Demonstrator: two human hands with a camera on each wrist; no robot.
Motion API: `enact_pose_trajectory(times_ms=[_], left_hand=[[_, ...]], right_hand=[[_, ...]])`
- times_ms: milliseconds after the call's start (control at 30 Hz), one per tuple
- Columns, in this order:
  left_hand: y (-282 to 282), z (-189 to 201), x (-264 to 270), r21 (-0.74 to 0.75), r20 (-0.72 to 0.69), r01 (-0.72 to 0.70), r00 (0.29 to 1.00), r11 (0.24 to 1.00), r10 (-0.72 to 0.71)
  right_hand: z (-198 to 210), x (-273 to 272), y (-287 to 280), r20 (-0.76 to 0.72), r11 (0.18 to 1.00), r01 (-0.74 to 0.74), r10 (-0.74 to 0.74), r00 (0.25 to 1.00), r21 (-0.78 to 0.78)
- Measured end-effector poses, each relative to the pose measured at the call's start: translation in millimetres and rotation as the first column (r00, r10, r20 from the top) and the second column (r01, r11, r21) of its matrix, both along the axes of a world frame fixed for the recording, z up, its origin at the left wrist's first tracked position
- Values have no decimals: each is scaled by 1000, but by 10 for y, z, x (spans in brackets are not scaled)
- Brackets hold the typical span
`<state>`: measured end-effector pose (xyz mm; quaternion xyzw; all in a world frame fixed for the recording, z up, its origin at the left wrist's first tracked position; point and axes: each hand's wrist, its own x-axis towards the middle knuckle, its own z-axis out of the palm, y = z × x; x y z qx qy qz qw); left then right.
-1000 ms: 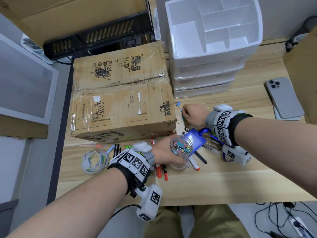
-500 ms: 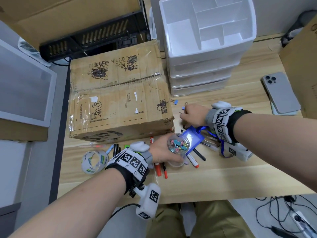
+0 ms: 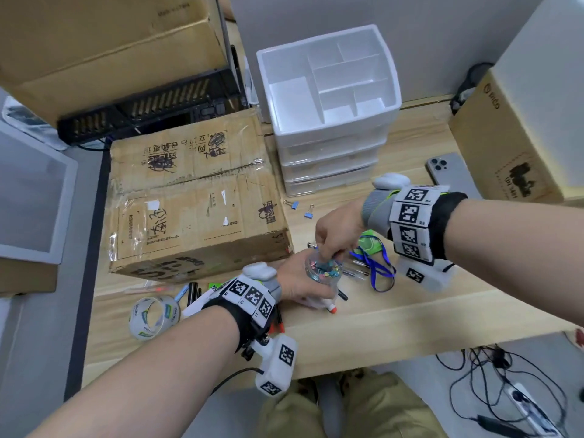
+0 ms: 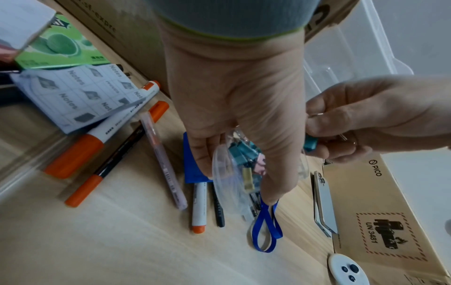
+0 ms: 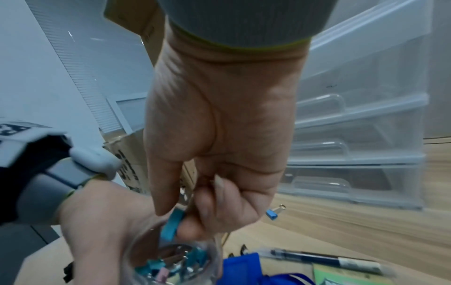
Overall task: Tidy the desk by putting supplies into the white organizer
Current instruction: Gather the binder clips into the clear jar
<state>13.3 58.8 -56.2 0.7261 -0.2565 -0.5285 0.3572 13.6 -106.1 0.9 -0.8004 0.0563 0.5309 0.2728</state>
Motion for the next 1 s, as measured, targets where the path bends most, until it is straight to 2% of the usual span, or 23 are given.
enact_pose_trajectory(times_ms=[233,400,533,633,767,933,1000], left_hand=[[-37,-67,22,44,69,-1,998,999,-2],[60,-46,16,66,71,-28,997,997,24],[163,-89,11,50,64,-36,997,998,33],[275,-162,24,43,69,-80,995,996,77],[414,-246,62,42,64,-96,994,995,93],[514,-294,81,14,49,-124,991,992,123],[522,-322,97,14,34,-111,993,994,110]], right_hand=[[144,-44,18,-76,981,139,-129,989,137],[68,24,-96,61,939,302,-315,947,165],[-272,55,-306,278,913,403,-406,871,68],[-505,61,-410,457,938,316,-221,862,-143],[-765,172,-314,570,946,233,-66,819,-226],[-1094,389,-108,613,938,88,147,776,-336],[-1163,443,-92,599,929,56,188,778,-366]])
